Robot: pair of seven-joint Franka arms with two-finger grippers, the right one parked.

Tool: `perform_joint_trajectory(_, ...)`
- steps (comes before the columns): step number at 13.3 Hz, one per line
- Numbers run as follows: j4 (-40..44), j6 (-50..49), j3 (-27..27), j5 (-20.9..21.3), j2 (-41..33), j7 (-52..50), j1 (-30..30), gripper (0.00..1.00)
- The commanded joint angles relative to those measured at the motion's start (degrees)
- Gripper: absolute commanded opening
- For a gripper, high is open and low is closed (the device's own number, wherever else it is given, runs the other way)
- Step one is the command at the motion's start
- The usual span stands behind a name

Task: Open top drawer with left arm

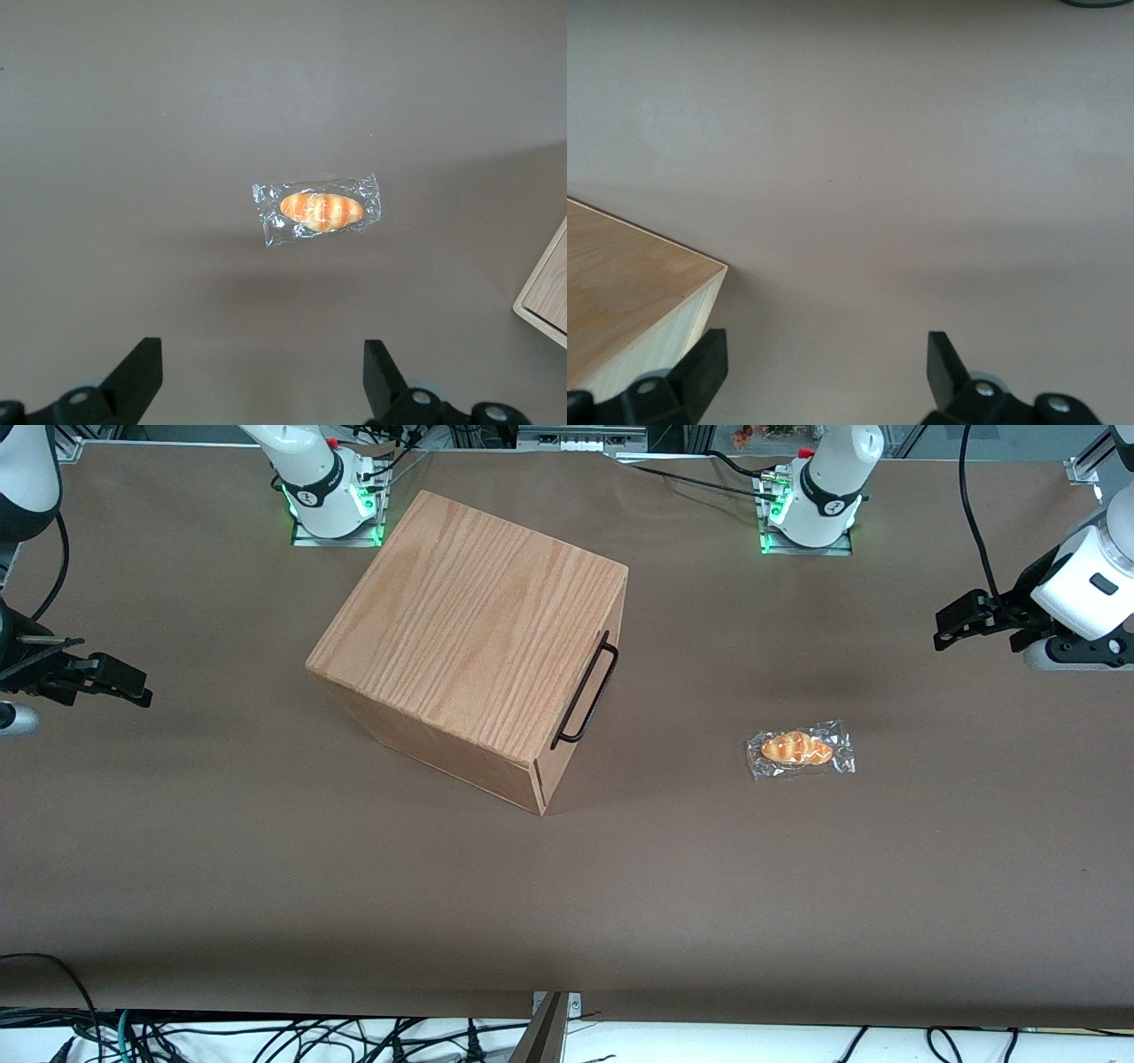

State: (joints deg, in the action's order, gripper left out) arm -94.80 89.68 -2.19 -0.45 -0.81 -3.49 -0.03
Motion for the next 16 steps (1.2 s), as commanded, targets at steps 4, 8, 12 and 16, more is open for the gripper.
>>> perform_joint_trajectory(4, -0.8, -0.4, -0.3, -0.4, -0.6, 1.0, 0.6, 1.00)
perform_joint_trajectory(8, -0.8, -0.9, -0.3, -0.4, -0.4, 0.9, 0.6, 1.00)
perform_joint_trajectory(12, -0.7, -3.5, -0.4, -2.0, -0.2, 0.8, -0.6, 1.00)
perform_joint_trajectory(16, 0.0, -3.5, -0.4, -7.1, 4.3, 1.1, -4.4, 1.00)
